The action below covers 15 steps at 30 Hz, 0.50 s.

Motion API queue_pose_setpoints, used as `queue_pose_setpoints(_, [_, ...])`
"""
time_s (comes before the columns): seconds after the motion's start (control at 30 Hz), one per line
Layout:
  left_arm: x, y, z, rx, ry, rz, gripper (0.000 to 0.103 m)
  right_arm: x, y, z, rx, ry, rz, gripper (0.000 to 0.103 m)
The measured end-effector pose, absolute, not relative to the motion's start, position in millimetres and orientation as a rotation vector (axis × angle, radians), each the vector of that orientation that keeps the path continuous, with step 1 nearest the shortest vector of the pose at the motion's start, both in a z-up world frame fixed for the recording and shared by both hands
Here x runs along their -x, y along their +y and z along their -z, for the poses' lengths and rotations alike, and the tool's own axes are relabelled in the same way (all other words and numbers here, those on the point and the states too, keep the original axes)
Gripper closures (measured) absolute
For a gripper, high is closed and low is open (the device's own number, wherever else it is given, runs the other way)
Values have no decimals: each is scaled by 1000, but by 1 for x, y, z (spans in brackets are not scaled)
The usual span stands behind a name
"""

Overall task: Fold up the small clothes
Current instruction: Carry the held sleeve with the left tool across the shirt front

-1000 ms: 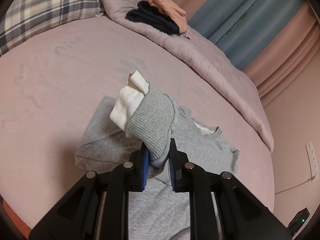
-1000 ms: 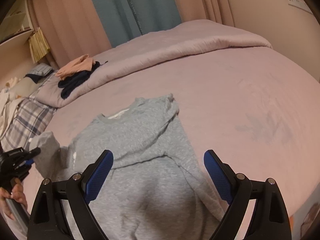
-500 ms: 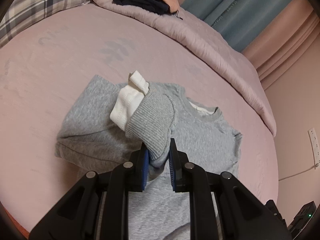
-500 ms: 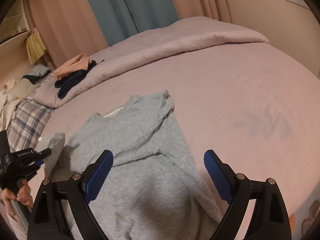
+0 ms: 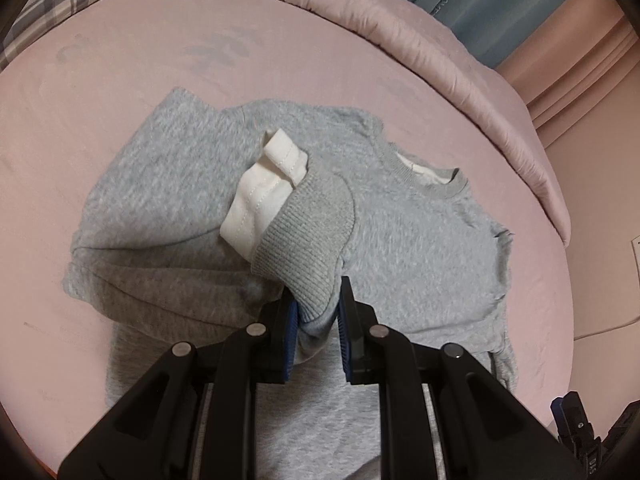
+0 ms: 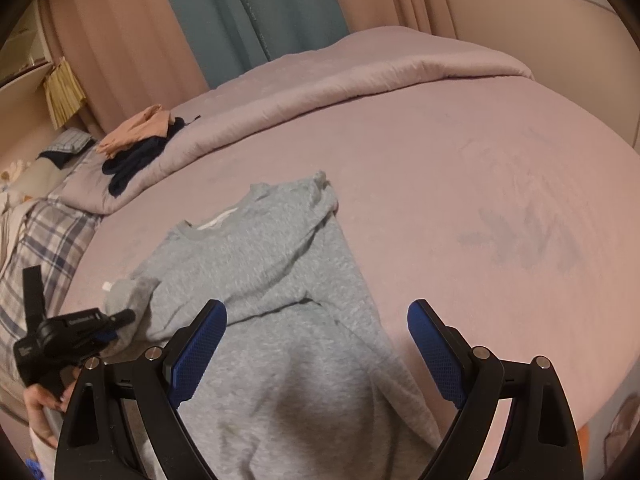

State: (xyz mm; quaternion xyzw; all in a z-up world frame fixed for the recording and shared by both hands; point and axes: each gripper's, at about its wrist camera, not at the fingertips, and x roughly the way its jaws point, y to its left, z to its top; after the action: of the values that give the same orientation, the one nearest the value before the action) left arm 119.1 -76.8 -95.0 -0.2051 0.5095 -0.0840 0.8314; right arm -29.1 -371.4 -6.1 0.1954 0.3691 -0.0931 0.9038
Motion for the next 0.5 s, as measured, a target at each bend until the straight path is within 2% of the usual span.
queue_pose_setpoints(0.5, [-124,-82,111,425,1113,159,84,29,-375,12,-409,783,186,11])
